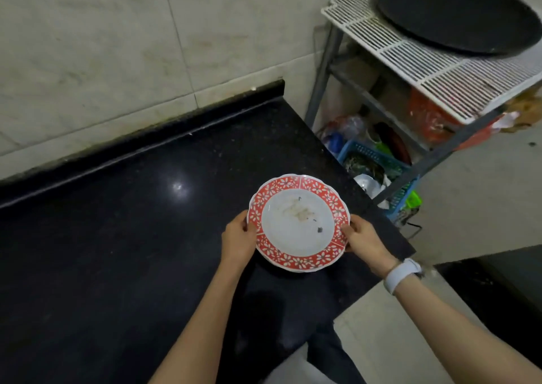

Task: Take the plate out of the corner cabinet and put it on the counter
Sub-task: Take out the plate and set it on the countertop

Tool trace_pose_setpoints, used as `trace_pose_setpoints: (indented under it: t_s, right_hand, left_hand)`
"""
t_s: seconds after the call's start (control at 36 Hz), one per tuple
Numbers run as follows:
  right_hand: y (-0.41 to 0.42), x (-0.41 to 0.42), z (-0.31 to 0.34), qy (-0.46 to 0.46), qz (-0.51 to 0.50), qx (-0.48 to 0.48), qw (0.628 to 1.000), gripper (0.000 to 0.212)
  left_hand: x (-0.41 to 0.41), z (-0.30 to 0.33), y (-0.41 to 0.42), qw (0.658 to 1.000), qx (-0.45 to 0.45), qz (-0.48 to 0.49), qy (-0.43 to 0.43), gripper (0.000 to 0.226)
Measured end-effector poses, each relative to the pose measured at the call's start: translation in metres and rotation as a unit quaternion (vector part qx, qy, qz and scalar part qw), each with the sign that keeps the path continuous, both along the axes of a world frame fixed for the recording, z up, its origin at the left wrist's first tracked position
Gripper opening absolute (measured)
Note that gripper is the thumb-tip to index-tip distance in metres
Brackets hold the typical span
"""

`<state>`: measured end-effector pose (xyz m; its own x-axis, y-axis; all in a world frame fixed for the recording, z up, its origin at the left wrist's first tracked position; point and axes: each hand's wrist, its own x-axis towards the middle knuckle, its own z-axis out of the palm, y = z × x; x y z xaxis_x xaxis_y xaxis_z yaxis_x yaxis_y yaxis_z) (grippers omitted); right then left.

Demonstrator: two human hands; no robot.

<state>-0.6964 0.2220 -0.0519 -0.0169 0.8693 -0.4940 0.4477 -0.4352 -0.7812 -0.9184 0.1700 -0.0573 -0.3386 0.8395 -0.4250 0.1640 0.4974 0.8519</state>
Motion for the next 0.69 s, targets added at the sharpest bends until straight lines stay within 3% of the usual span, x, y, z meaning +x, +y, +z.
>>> trace_pose_setpoints:
  t_s: [0.17,0.28,0.39,0.53,0.69]
  right_hand:
    - [0.083,0.006,-0.014,0.023,0.062,0.001,0.998,0.019]
    - [0.126,0.004,-0.020,0.034,0.081,-0.008,0.996,0.027]
    - [0.160,-0.006,-0.021,0.051,0.088,-0.001,0.995,0.029]
    - [0.193,-0.026,-0.023,0.112,0.055,0.012,0.992,0.028]
    - [0.226,-0.056,-0.024,0.147,0.031,0.040,0.988,0.028]
  left_hand:
    - [0.031,-0.008,0.051,0.995,0.007,0.101,0.008,0.016]
    - [0.041,-0.015,0.084,0.989,-0.015,0.147,-0.013,0.033]
    - [0.043,-0.020,0.117,0.982,-0.018,0.186,-0.029,0.031]
    - [0.036,-0.022,0.159,0.974,-0.009,0.216,-0.065,0.073]
    - [0.022,-0.025,0.200,0.962,-0.002,0.257,-0.087,0.087]
